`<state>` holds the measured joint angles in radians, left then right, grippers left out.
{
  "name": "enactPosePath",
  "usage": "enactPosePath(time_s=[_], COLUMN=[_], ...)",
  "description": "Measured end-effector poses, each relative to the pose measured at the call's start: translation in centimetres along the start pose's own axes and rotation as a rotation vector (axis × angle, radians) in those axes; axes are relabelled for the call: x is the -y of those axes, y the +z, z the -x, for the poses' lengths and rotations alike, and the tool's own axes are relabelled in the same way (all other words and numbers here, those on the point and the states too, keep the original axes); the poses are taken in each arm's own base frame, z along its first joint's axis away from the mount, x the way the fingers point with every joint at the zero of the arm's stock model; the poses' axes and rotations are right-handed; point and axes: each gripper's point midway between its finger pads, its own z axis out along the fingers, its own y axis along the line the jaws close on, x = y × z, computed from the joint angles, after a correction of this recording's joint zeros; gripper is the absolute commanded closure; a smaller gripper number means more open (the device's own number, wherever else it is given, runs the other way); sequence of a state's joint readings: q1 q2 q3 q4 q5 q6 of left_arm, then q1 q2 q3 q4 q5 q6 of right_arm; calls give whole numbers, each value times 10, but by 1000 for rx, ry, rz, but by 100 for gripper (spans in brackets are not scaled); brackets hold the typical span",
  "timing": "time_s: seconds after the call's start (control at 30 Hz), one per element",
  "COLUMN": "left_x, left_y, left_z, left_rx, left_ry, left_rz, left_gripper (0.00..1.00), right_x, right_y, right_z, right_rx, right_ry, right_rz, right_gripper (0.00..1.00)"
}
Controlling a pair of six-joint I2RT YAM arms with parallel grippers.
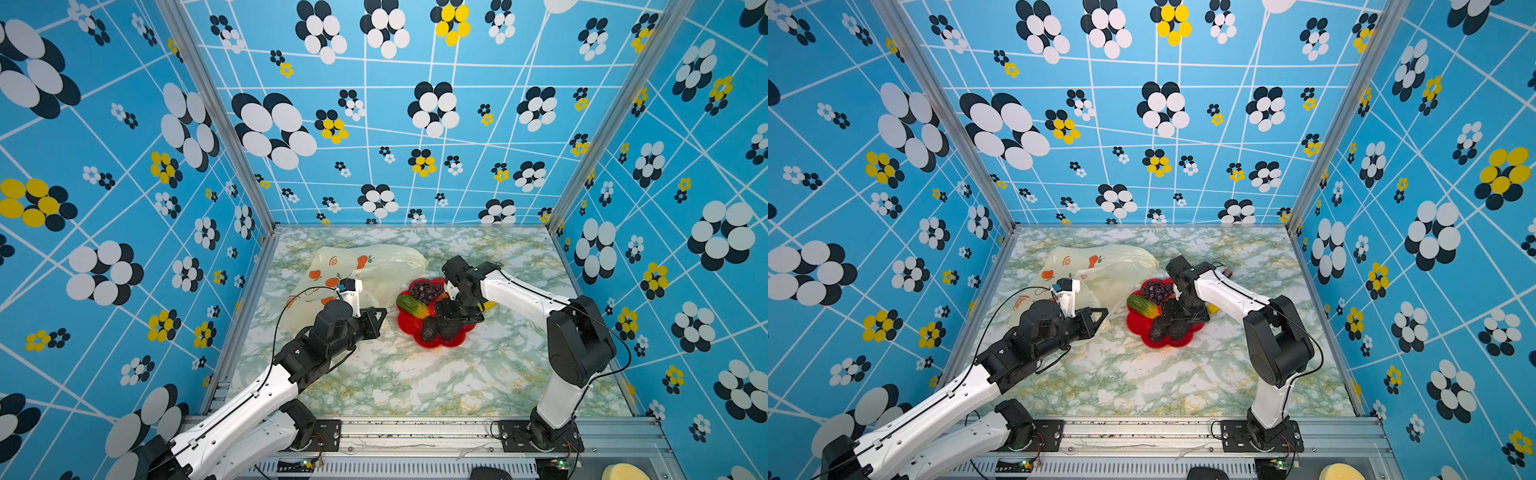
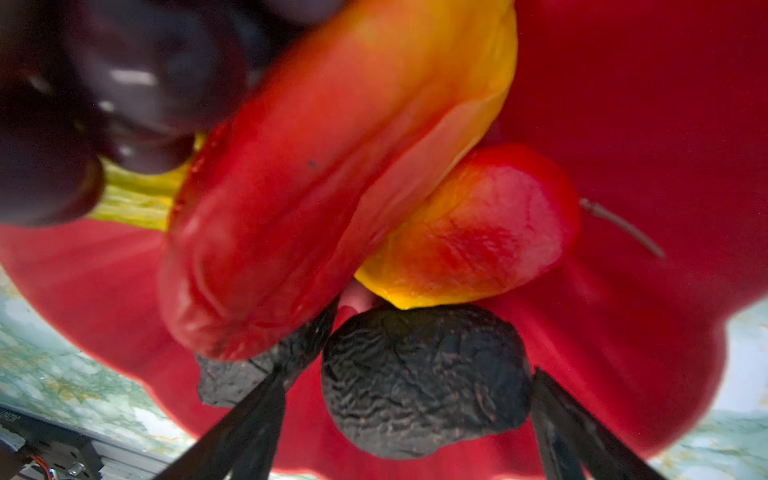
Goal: Place the fruits into the plastic bag
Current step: 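Lower the right gripper onto the dark avocado on the plate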
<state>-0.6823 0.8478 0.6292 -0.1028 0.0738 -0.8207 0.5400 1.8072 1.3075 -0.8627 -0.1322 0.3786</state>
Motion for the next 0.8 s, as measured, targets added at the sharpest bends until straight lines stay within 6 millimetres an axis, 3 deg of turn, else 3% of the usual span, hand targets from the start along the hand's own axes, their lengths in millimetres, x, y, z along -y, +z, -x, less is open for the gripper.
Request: enactPosePath(time_s=[0.27,0.6,0.8], left_x=[0,-3,-6], left_y=[0,3,7], left_z=[0,-2,-4], left_rx=[2,-7,-19], left_ry=[-4,-7,-9], left_rz=[3,12,24], left_gripper=[100,100,100], right_x=[-1,8,-7], right_y=[7,12,8], right_z=[0,0,2], right_rx=[-5,-15,-13], right_ry=[3,28,54], right_rz=[14,14,106], right_gripper=[11,8,9])
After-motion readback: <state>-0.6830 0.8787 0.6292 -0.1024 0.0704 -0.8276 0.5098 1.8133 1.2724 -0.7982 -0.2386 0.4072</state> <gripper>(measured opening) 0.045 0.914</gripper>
